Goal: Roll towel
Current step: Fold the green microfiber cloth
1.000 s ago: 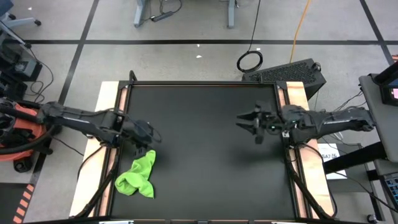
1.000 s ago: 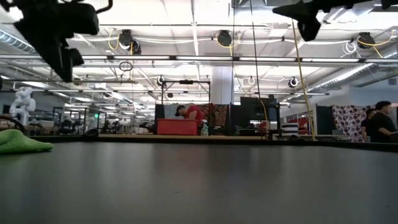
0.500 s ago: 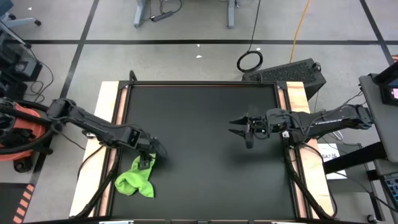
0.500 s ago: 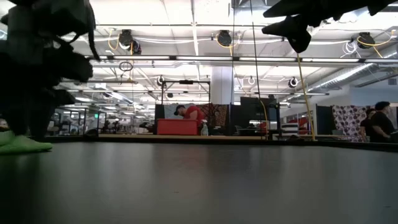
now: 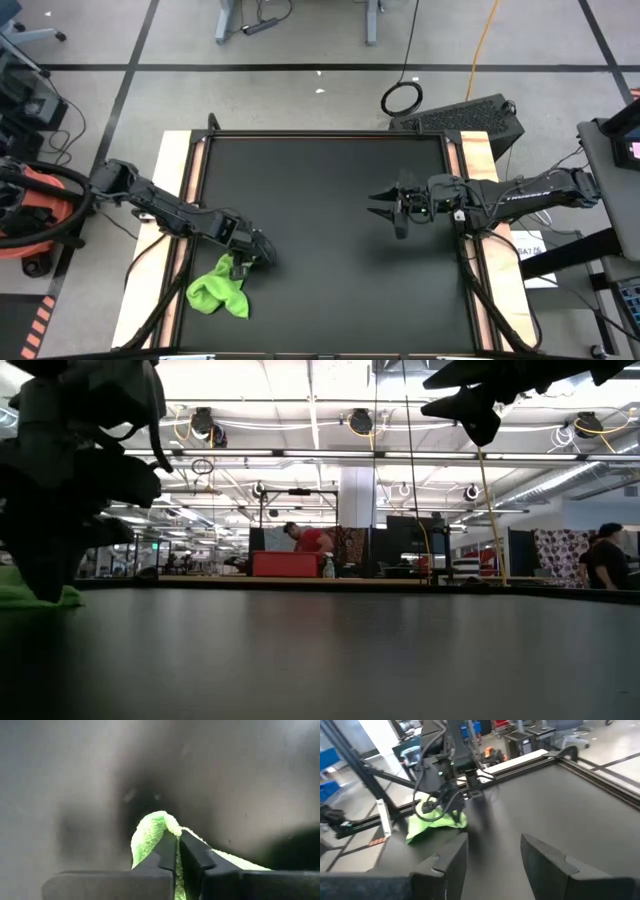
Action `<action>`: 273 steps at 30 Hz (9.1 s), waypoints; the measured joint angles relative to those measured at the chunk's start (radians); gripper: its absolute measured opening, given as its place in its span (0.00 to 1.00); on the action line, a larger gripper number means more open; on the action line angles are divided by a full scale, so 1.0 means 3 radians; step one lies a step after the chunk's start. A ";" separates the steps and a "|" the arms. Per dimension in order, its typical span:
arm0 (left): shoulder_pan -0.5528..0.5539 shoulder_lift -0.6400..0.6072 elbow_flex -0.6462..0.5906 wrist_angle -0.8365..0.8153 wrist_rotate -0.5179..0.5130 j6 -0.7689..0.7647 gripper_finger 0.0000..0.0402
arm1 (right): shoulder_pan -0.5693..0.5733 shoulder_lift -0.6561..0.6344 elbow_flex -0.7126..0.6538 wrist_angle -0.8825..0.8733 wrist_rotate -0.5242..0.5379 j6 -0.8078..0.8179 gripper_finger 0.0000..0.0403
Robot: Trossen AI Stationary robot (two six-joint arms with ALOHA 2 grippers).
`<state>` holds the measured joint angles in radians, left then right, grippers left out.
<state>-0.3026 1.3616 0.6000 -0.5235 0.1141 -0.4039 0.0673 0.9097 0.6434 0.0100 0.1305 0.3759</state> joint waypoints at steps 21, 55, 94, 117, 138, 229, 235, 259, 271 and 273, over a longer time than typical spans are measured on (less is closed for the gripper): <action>0.0860 -0.0438 0.2532 -0.0313 -0.1323 0.1397 0.00 | 0.0003 0.0171 0.0000 0.0030 -0.0439 0.0002 0.43; 0.0919 -0.0023 0.3327 -0.0125 -0.0902 0.1713 0.00 | -0.0071 0.0914 -0.0001 0.1056 0.0805 -0.0797 0.43; 0.0913 -0.0023 0.3327 -0.0091 -0.0722 0.1627 0.00 | -0.0295 0.1252 0.0012 0.1455 0.0416 -0.0887 0.31; 0.0842 -0.0044 0.3327 -0.0638 -0.1086 0.1653 0.00 | -0.0093 0.0999 0.1416 -0.0770 -0.0125 -0.1224 0.06; 0.0803 -0.0042 0.3327 -0.0148 -0.0816 0.1626 0.00 | -0.0173 0.1639 0.1418 -0.0616 -0.0080 -0.1286 0.29; 0.1257 0.1298 0.3181 -0.1480 0.0561 0.1465 0.58 | -0.1084 0.1190 0.0592 -0.1809 -0.1330 -0.1327 0.48; 0.1042 0.1310 0.2521 -0.0998 0.0609 0.1163 0.53 | -0.1231 0.1492 0.0507 -0.1310 -0.1302 -0.1375 0.41; 0.0937 0.1814 0.1867 -0.0120 0.0421 0.0724 0.52 | -0.1479 0.2446 0.0518 -0.1267 -0.1310 -0.0976 0.33; 0.1226 0.1735 0.1855 -0.0846 0.0092 0.1305 0.52 | -0.1133 0.2315 0.0510 -0.1782 -0.1325 0.0065 0.33; 0.1297 0.1715 0.1856 -0.0882 -0.0010 0.1395 0.52 | -0.1011 0.2291 0.0507 -0.1815 -0.1385 0.0287 0.33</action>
<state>0.0865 1.8761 1.1568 -0.7881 0.1110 0.0147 -0.2360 1.5970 0.7955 -0.5343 -0.2850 0.4620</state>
